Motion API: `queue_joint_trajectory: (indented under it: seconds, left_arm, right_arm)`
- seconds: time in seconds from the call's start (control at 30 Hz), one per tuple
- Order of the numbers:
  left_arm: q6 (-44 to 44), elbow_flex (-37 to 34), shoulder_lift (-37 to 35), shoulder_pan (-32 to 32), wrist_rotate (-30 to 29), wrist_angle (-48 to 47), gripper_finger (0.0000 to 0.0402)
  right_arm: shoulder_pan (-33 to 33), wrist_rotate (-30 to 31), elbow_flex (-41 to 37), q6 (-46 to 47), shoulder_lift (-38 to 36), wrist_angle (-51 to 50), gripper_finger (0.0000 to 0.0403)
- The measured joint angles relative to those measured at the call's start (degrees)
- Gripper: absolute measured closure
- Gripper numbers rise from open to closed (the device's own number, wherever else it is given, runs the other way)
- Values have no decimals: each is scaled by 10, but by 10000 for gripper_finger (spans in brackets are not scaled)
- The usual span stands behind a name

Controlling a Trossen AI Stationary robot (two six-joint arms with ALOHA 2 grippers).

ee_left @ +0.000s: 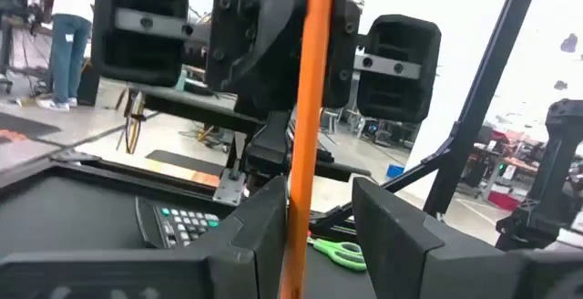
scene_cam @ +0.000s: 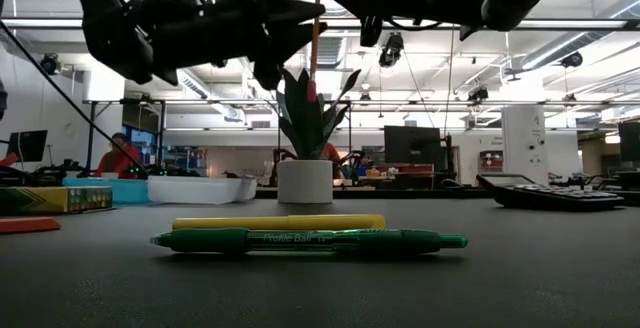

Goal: Pack school essentials
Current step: Put the orange pencil into the blue supply box

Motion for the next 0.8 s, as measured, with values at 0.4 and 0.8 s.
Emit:
queue_joint_trajectory:
  seconds: [0.4,0.8]
  left_arm:
    - [2,2,11,-6,3,10,388]
    - [-2,2,9,-7,0,5,397]
  right_arm:
    - [0,-1,0,-12,-1,1,390]
    - [0,5,-2,-31,-1,-27,313]
